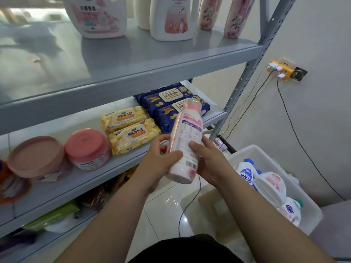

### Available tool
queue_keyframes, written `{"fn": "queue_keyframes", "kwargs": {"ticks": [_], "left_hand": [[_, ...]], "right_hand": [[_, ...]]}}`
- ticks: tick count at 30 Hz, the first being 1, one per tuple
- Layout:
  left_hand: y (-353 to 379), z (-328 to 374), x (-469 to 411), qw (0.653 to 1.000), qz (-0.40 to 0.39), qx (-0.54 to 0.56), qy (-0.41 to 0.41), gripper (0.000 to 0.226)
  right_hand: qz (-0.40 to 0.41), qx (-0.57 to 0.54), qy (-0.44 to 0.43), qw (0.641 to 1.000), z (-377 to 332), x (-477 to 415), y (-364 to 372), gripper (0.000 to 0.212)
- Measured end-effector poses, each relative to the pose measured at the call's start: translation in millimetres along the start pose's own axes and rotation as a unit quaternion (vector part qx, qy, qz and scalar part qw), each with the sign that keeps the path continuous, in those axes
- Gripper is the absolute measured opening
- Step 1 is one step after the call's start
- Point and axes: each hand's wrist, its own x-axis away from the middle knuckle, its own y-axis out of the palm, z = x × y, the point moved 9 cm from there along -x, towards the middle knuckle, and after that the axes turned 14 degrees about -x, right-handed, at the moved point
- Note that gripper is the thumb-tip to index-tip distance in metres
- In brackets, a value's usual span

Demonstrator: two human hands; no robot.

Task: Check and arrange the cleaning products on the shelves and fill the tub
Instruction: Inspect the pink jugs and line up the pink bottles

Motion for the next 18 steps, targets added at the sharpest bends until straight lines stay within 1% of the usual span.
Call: {"fn": "queue_keyframes", "kwargs": {"ticks": [3,6,7,8,9,10,11,12,13,14,15,17,18], "left_hand": [[2,-4,-2,0.999,-0.003,-0.044,-0.006,0.043],[6,0,0,0.996,0.034,-0.079,0.008,0.016],[7,-2,1,0.996,0.048,-0.07,0.008,0.01],[10,-5,2,0.999,0.045,-0.03,0.001,0.013],[17,-11,2,0.998,0.021,0.045,-0.022,0.023],[28,-18,4,0.987,-0.033,0.148,-0.06,0.036],[43,-20,9,0.957,-0.104,0.249,-0.103,0.049],[55,-18,17,0.921,-0.17,0.325,-0.133,0.059],[64,-14,23,0.892,-0.222,0.369,-0.138,0.065],[68,-11,28,0.879,-0.252,0.384,-0.13,0.066],[70,-9,30,0.874,-0.274,0.385,-0.111,0.066],[70,-8,34,0.881,-0.31,0.348,-0.084,0.064],[68,-8,34,0.894,-0.307,0.314,-0.083,0.063]], "right_hand": [[-0.009,0.062,-0.026,0.998,-7,1,0,0.061],[0.002,0.066,-0.046,0.997,-15,5,2,0.074],[0.004,0.051,-0.048,0.998,-18,6,4,0.076],[0.004,0.035,-0.05,0.998,-22,8,5,0.076],[-0.001,0.025,-0.053,0.998,-25,7,7,0.075],[-0.011,0.028,-0.058,0.998,-29,9,10,0.073],[-0.014,0.038,-0.063,0.997,-33,9,13,0.07],[-0.023,0.051,-0.063,0.996,-35,11,18,0.068],[-0.037,0.054,-0.054,0.996,-34,14,23,0.068],[-0.059,0.051,-0.04,0.996,-30,18,28,0.067],[-0.082,0.038,-0.023,0.996,-24,22,33,0.065],[-0.105,0.02,-0.01,0.994,-17,28,39,0.069],[-0.101,0.032,-0.022,0.994,-17,29,39,0.075]]}}
